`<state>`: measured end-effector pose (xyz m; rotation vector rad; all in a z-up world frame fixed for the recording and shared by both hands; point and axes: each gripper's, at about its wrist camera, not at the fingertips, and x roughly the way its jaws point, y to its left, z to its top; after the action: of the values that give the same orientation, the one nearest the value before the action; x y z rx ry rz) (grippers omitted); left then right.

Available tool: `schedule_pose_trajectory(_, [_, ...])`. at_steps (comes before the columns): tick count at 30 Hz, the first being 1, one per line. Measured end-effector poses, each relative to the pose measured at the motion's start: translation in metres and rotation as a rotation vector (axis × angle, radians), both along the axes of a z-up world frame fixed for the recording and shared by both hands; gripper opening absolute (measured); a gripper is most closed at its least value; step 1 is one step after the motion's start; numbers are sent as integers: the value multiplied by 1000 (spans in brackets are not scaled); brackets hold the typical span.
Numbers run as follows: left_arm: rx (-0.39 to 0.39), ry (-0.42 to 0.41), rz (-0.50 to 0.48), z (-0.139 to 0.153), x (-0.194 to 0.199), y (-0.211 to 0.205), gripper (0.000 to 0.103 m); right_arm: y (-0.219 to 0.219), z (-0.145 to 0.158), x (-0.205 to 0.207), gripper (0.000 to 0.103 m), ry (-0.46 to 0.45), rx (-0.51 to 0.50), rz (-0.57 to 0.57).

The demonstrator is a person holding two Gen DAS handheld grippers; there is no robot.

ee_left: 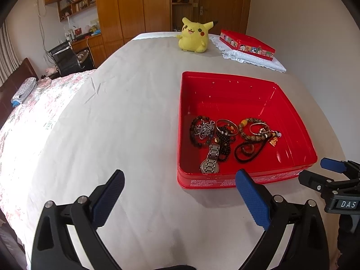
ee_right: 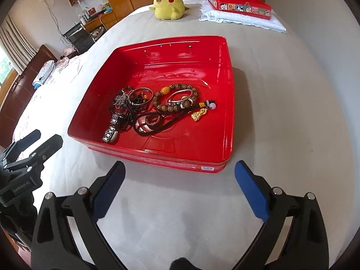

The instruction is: Organize jewelry

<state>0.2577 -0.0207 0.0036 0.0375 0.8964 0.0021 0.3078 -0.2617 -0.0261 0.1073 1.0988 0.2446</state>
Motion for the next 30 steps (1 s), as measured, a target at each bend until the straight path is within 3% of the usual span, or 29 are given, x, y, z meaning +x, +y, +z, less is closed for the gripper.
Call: schedule_pose_trajectory(30, [0, 49, -11, -10, 9, 1, 99, 0, -4, 4, 97, 13, 28, 10])
